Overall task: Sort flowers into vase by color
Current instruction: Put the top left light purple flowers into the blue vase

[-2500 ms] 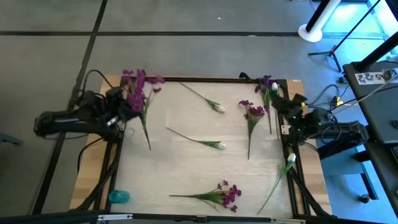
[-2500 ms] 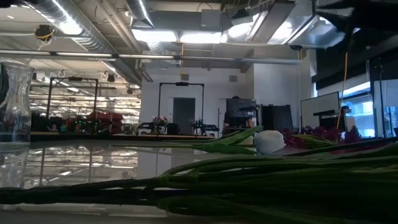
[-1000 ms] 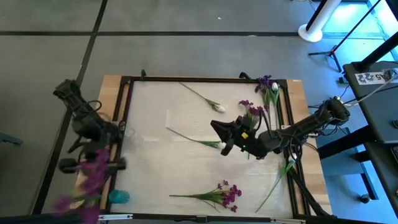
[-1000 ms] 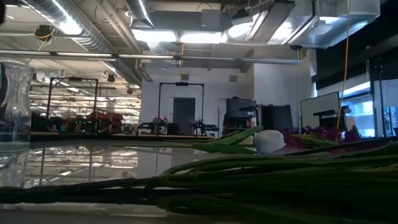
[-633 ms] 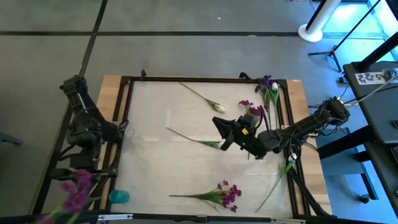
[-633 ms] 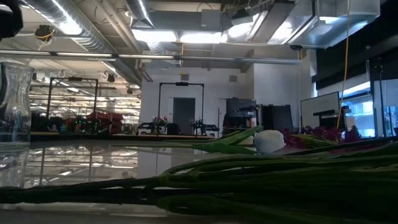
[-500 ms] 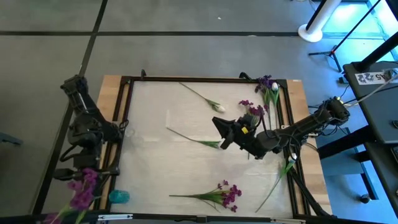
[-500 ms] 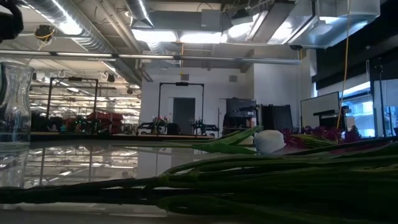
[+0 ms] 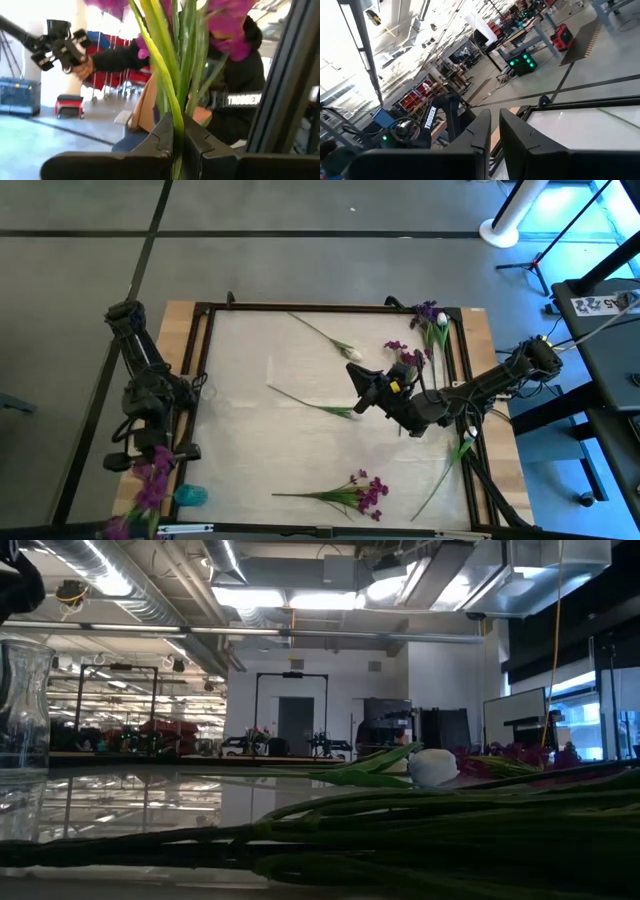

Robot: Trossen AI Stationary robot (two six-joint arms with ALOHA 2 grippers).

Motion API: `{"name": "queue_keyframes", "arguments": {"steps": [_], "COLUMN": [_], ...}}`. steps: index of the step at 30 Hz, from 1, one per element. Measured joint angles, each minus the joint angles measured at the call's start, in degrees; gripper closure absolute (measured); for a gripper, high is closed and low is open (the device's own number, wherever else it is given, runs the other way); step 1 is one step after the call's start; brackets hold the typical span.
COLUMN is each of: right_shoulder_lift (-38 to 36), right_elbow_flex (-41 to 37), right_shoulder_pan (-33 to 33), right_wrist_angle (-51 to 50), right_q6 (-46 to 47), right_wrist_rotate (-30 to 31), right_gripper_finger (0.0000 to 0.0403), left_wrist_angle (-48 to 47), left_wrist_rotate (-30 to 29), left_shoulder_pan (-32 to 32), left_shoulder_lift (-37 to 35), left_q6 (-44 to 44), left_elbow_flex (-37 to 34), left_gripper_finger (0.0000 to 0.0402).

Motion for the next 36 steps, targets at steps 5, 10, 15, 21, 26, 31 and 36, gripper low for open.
{"name": "queue_keyframes", "arguments": {"steps": [5,10,15,21,26,31,36], "right_shoulder_lift": [0.0,0.0,0.0,0.0,0.0,0.0,0.0], "right_elbow_flex": [-0.01,-0.02,-0.02,-0.02,-0.02,-0.02,-0.02], "right_shoulder_pan": [-0.05,-0.05,0.02,0.01,-0.05,-0.05,-0.05], "right_wrist_angle": [-0.06,-0.36,-0.72,-0.5,-0.44,-0.37,-0.41], "right_q6": [0.34,2.58,3.21,6.89,9.17,9.19,9.01], "right_wrist_rotate": [0.19,0.07,-1.07,-1.99,-1.99,-1.95,-1.97], "right_gripper_finger": [0.0363,0.0363,0.0363,0.0363,0.0363,0.0363,0.0363], "left_wrist_angle": [7.5,7.35,0.54,-3.32,-3.78,-3.78,-3.77], "left_wrist_rotate": [-2.11,-2.45,-3.01,-3.93,-4.56,-8.77,-10.23], "left_shoulder_pan": [-1.21,-1.63,-1.63,-1.61,-1.61,-1.57,-0.76], "left_shoulder_lift": [0.05,0.02,-0.76,-2.16,-2.64,-2.64,-2.64], "left_q6": [0.34,0.75,2.1,2.21,5.26,10.32,11.59], "left_elbow_flex": [-3.57,-3.82,-3.82,-3.82,-3.82,-3.82,-3.82], "left_gripper_finger": [0.0397,0.0397,0.0397,0.0397,0.0388,0.0387,0.0392]}}
